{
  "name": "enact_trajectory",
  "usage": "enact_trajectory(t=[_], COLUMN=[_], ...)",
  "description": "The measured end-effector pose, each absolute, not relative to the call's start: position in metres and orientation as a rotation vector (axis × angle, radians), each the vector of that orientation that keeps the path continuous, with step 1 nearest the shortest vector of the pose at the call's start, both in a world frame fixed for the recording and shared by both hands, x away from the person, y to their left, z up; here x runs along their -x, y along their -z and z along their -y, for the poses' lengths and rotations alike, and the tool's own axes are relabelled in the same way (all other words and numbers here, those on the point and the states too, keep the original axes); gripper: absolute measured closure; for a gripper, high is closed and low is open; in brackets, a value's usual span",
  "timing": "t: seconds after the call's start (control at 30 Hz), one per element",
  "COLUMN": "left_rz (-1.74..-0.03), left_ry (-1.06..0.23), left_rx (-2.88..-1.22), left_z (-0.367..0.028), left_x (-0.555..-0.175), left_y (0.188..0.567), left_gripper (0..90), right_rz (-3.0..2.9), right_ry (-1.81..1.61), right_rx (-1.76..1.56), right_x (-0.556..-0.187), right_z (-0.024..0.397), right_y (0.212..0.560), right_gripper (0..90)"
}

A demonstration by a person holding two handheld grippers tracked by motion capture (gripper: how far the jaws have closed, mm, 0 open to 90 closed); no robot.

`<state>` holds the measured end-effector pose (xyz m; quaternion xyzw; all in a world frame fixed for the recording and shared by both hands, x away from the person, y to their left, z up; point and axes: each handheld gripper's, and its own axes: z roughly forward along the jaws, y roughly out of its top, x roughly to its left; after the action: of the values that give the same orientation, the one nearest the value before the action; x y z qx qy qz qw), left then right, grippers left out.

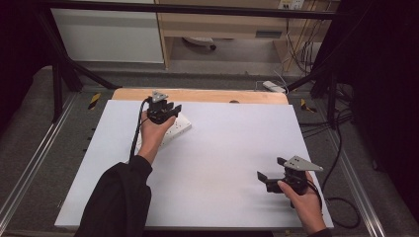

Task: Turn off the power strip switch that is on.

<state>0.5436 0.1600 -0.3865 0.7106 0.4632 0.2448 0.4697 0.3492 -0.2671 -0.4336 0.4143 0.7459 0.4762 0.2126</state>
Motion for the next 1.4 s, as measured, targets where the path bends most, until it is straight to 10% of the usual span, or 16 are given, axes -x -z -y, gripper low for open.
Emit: enact_trajectory(t=[0.43, 1.4], left_rz=[-1.128, -1.034], left_ry=[-0.562, -0.507], left_rx=[-1.725, -1.613], left_z=[-0.161, -0.201], left_x=[-0.535, -0.475], left_y=[0.376, 0.342], left_gripper=[13.4, 6.3], right_rz=[-2.073, -2.076], right_ry=[-1.317, -1.31], right_rx=[-1.149, -1.15], right_x=[-0.349, -0.35], right_z=[0.267, 0.266], right_y=[0.434, 0.434], right_gripper=[3.1, 3.0])
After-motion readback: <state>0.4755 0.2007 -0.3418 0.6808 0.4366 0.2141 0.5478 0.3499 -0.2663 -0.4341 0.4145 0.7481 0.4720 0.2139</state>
